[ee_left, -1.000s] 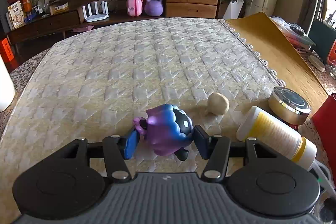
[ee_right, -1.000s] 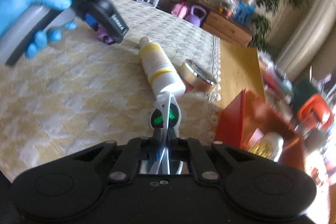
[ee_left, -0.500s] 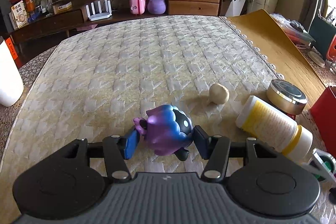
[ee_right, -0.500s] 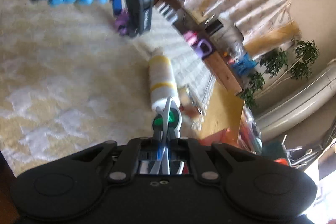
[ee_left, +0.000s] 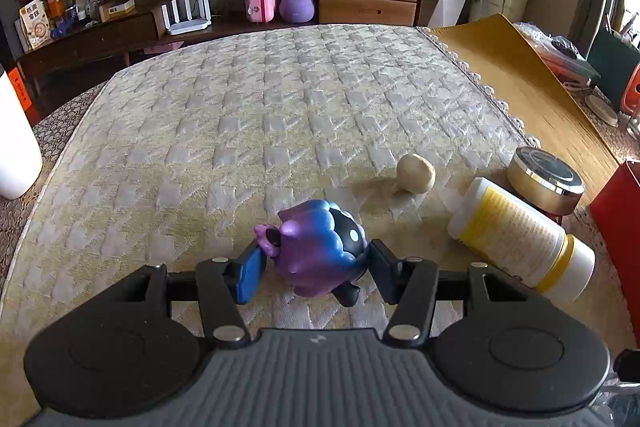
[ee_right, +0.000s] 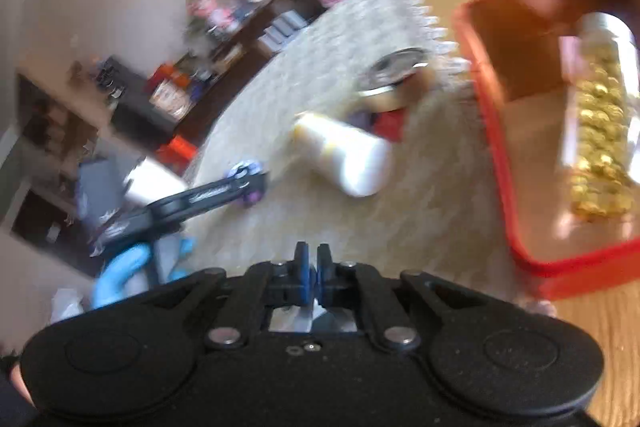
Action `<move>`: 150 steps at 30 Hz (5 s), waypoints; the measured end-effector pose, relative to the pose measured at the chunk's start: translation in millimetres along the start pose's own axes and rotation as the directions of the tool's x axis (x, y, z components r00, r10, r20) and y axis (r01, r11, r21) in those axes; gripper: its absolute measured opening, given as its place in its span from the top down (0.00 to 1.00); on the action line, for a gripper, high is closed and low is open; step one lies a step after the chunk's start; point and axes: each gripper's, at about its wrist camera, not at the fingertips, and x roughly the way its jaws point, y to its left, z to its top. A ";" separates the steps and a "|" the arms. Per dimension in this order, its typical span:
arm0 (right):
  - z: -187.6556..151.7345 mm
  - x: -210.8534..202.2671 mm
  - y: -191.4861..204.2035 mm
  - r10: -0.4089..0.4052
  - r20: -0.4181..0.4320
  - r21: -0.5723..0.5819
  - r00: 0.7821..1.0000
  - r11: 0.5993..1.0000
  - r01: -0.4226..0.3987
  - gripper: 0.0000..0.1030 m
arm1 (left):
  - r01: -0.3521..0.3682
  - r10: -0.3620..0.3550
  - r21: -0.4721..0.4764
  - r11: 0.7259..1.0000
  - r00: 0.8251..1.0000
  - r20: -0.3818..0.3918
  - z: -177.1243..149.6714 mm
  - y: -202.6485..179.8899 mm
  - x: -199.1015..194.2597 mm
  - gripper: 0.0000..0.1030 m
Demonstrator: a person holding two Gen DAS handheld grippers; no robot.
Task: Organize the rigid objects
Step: 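Lift the toy with the left tool while the right tool lifts the sunglasses, then carry the toy and sunglasses with both tools over the red box, then open both tools to drop the toy and sunglasses into the red box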
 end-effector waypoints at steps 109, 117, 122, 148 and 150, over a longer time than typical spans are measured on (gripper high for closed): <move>-1.3 -167.5 -67.0 -0.112 0.280 0.019 0.953 0.994 0.111 0.61 | 0.290 -0.306 0.256 0.922 0.952 0.026 25.3 -206.9 -112.8 0.46; 4.6 -178.5 -78.1 -0.230 0.288 -0.038 0.930 0.967 0.251 0.61 | 0.308 -0.314 0.282 0.908 0.949 -0.024 22.5 -253.7 -92.0 0.46; 5.0 -171.1 -79.5 -0.287 0.271 -0.076 0.919 0.945 0.318 0.61 | 0.277 -0.276 0.308 0.910 0.960 -0.049 21.7 -275.7 -70.7 0.46; -10.5 -136.2 -68.0 -0.451 0.261 -0.278 0.853 0.811 0.514 0.40 | 0.255 -0.225 0.345 0.903 0.966 -0.124 20.7 -300.5 -19.8 0.46; -10.5 -137.2 -66.8 -0.453 0.265 -0.274 0.851 0.811 0.517 0.39 | 0.267 -0.242 0.337 0.903 0.963 -0.116 22.0 -297.9 -25.3 0.43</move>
